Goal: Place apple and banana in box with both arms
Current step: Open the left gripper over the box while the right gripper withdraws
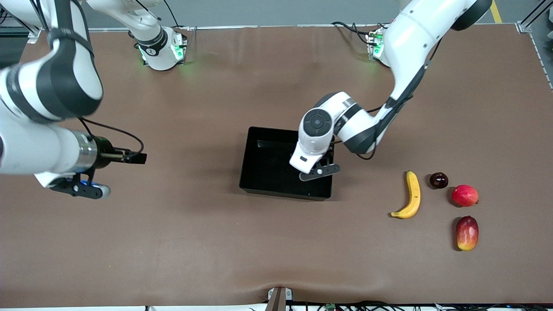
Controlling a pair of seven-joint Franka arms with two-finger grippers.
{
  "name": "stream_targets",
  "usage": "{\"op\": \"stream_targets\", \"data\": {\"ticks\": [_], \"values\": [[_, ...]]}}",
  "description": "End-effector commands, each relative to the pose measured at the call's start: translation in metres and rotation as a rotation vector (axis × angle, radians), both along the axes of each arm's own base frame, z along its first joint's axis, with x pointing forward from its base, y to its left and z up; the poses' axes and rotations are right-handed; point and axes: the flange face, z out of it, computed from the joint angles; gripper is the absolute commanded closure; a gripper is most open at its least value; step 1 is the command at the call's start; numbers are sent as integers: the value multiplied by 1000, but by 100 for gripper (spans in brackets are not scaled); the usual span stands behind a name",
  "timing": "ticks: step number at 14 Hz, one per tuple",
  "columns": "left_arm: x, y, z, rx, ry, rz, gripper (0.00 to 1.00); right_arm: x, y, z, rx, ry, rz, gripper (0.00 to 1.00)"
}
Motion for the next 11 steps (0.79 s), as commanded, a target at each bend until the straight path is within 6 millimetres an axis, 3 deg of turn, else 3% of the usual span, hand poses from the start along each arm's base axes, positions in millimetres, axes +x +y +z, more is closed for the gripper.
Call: {"op": "stream_targets", "data": {"ticks": [1, 2, 4, 5, 8, 10, 11], "values": [[26, 51, 50, 22, -68, 16, 0, -17, -8, 53, 3, -79, 59, 0], [40, 75, 57, 21, -68, -5, 0, -24, -21, 81, 6, -132, 53, 0], [63, 126, 61, 37, -53, -67, 0, -37, -47, 107, 20, -148, 19, 0], [73, 153, 58, 43, -39, -114, 0, -53, -55, 124, 10, -140, 9, 0], [98, 231, 36, 51, 14, -284, 0, -79, -63, 127, -28, -122, 5, 0], [107, 273, 14, 41, 47, -344, 0, -95, -85, 127, -30, -148, 32, 0], [110, 285, 5, 52, 55, -373, 0, -101, -107, 122, -26, -159, 47, 0]]}}
